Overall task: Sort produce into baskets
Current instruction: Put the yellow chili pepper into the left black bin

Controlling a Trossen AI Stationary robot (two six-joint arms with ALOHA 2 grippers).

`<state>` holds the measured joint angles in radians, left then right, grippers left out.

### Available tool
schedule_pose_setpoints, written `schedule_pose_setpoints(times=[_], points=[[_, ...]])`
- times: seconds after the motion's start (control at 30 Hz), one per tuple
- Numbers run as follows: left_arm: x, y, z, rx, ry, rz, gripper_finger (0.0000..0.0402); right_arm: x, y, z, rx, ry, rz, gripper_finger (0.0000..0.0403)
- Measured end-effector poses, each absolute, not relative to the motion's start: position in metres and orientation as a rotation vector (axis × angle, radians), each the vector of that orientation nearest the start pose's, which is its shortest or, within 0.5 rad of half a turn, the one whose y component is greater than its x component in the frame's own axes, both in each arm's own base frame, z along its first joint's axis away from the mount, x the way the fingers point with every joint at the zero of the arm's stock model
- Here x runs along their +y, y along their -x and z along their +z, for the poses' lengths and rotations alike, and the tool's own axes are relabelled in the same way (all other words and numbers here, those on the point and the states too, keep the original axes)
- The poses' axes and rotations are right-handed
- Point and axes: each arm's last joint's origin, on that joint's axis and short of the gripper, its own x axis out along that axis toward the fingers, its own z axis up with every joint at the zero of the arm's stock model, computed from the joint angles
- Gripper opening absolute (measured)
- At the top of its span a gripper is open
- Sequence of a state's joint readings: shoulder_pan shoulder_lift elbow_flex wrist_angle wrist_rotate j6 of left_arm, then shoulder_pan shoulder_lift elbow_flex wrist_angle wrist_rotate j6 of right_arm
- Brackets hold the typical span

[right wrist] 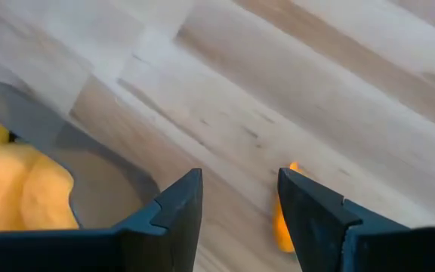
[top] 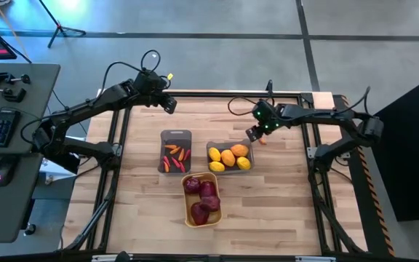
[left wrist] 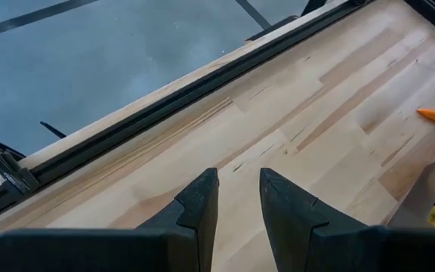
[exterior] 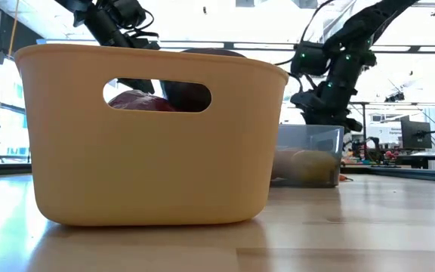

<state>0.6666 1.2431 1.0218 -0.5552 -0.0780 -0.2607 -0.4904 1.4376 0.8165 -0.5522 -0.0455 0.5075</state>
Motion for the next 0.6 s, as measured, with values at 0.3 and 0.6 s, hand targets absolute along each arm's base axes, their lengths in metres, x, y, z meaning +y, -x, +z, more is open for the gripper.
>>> schedule_pose_setpoints(times=[0.3,0.6], points=[[0.160,-0.200,0.290,0.660,0.484,0.812,0.0085,-0.120,-0.227,0.160,1.192,-0.705,-0.702,0.0165],[0.157,-0.202,0.293,0.645,0.478,0.708,0.0085,-0.125,-0.232,0.137,1.287,-0.634,-0.754,0.0153]])
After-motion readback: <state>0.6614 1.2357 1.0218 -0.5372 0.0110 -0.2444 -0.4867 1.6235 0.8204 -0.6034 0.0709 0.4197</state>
